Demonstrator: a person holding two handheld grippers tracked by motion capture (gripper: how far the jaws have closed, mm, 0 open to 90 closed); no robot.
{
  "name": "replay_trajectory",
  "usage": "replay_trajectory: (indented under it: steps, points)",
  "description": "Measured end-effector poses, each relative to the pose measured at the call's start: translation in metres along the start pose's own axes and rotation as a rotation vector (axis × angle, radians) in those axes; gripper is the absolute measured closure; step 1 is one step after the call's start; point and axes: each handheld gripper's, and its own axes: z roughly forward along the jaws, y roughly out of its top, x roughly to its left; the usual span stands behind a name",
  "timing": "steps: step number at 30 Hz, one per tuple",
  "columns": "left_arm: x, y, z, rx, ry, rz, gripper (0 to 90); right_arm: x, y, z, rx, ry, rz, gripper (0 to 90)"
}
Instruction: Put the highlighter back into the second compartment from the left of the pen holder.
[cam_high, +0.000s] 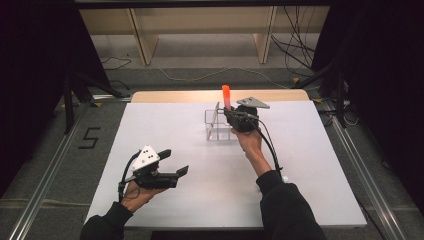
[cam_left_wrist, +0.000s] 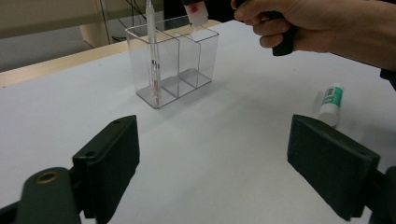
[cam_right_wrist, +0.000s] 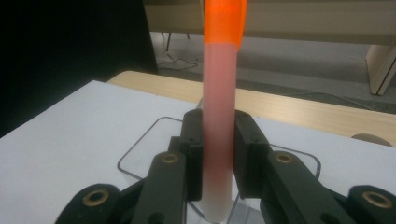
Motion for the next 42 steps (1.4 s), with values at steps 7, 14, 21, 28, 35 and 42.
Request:
replay_trajectory:
  steps: [7, 14, 21, 28, 35, 42]
  points:
    - [0.001, 0.0, 0.0, -0.002, 0.002, 0.004, 16.4, 0.003, -0.001, 0.008, 0.004, -0.015, -0.005, 76.6]
    - [0.001, 0.001, 0.0, -0.002, 0.002, 0.004, 16.4, 0.003, -0.003, 0.013, 0.007, -0.024, 0.007, 76.6]
    - [0.0, 0.001, -0.001, -0.008, 0.003, 0.002, 16.4, 0.004, -0.005, 0.017, 0.012, -0.032, 0.008, 76.6]
    - [0.001, 0.001, -0.001, -0.01, 0.004, 0.002, 16.4, 0.005, -0.008, 0.021, 0.014, -0.033, 0.019, 76.6]
    - [0.001, 0.001, -0.001, -0.011, 0.003, 0.001, 16.4, 0.005, -0.011, 0.025, 0.027, -0.045, 0.022, 76.5]
    - [0.0, 0.001, -0.001, -0.008, 0.001, 0.002, 16.4, 0.006, -0.013, 0.028, 0.03, -0.045, 0.029, 76.5]
